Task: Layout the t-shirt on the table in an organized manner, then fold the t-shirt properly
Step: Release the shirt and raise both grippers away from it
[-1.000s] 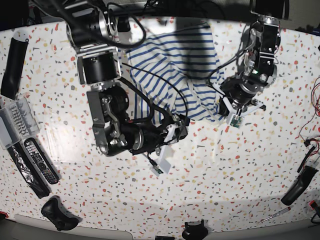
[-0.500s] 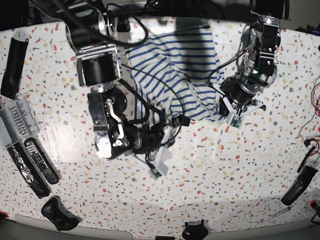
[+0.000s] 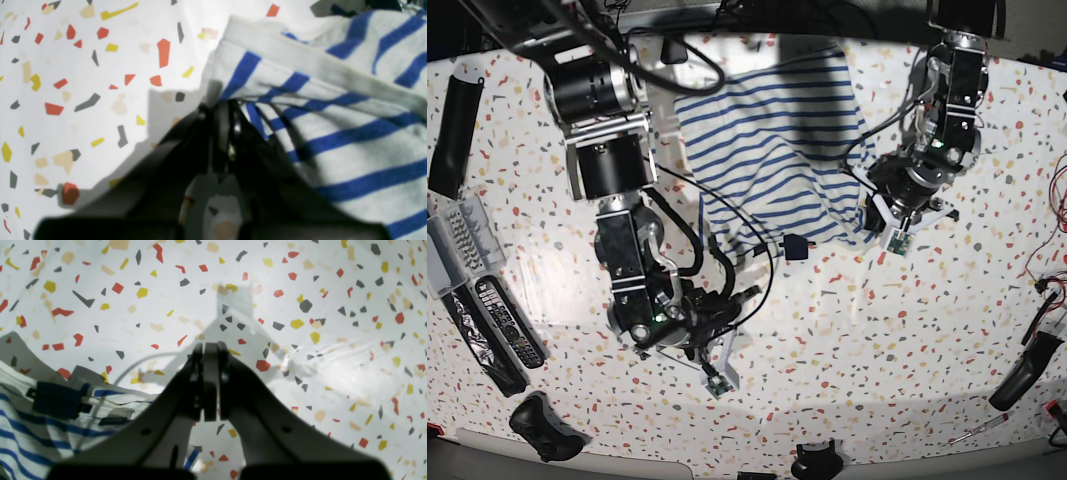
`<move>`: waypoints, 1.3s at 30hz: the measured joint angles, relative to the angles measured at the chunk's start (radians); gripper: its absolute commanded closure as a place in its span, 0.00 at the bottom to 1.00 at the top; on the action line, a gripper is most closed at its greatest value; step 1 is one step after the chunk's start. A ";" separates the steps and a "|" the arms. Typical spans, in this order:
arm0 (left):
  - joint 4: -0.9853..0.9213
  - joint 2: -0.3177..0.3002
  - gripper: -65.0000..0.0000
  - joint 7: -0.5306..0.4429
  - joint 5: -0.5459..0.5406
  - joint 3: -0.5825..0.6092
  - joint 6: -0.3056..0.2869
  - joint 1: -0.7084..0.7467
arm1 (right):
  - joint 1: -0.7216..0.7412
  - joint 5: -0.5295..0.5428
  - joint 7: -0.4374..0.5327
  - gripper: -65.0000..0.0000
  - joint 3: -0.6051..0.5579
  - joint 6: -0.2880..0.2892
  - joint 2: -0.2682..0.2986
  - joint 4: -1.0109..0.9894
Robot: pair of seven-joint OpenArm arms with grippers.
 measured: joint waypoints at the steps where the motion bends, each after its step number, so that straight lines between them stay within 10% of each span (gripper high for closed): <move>1: 0.000 0.000 1.00 -0.003 0.001 0.000 0.000 0.000 | 0.001 0.005 0.002 1.00 -0.002 0.000 0.003 0.000; 9: 0.000 -0.047 0.59 -0.061 0.006 0.000 0.087 -0.008 | 0.028 0.060 -0.004 0.89 0.028 -0.001 0.019 0.000; 19: -0.009 -0.161 0.59 -0.131 -0.046 -0.049 0.307 -0.009 | 0.024 0.172 -0.069 0.89 0.153 0.026 0.019 0.000; 25: -0.009 -0.166 0.71 -0.123 -0.235 -0.138 0.166 -0.008 | 0.024 0.308 -0.156 0.89 0.237 0.103 0.019 0.002; 29: -0.009 -0.164 1.00 -0.064 -0.382 -0.243 0.074 -0.001 | -0.011 0.398 -0.226 0.96 0.285 0.115 0.037 0.099; 39: 0.183 -0.160 1.00 0.145 -0.672 -0.504 -0.125 0.221 | -0.392 0.416 -0.277 1.00 0.312 0.120 0.180 0.570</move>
